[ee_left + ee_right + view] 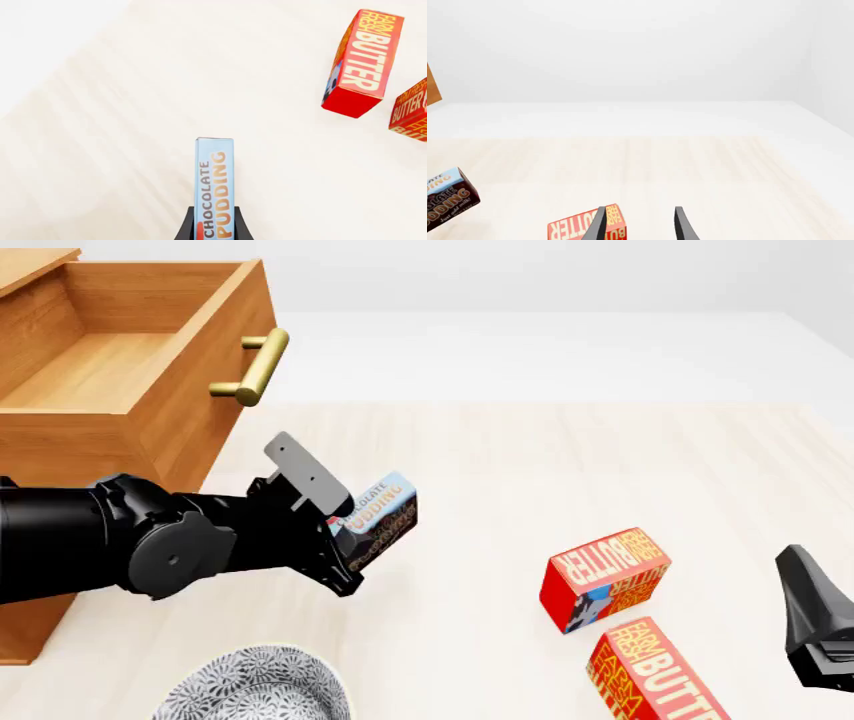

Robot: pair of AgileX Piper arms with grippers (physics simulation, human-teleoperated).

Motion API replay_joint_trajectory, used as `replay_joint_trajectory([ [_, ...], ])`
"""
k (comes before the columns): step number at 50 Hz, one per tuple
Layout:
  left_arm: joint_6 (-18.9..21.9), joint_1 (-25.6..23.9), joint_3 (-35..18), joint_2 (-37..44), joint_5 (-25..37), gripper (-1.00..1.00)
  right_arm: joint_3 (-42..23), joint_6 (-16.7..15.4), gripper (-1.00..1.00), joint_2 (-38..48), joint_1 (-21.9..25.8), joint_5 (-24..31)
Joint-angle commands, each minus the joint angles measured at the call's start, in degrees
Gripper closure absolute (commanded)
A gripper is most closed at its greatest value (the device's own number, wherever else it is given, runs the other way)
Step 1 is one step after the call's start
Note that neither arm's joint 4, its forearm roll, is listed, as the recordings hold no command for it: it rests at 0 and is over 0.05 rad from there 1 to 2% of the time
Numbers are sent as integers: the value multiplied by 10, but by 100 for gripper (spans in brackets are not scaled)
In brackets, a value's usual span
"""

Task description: Put the chocolate pudding in the top drawer of the cabinet and close it.

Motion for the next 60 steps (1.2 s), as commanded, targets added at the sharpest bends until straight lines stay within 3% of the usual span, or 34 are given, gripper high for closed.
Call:
replay_joint_trajectory([
  [1,6,-12,-20,-103,72,100,0,0,-100,0,0,0],
  [8,14,-15,-28,-130,90,100,0,0,-100,0,0,0],
  [9,30,-11,-21,-140,84,100,0,0,-100,0,0,0],
  [12,13,-18,-24,-139,82,100,0,0,-100,0,0,0],
  [35,19,-73,-73,-209,144,100,0,0,-100,0,0,0],
  [60,33,-77,-137,-273,210,100,0,0,-100,0,0,0],
])
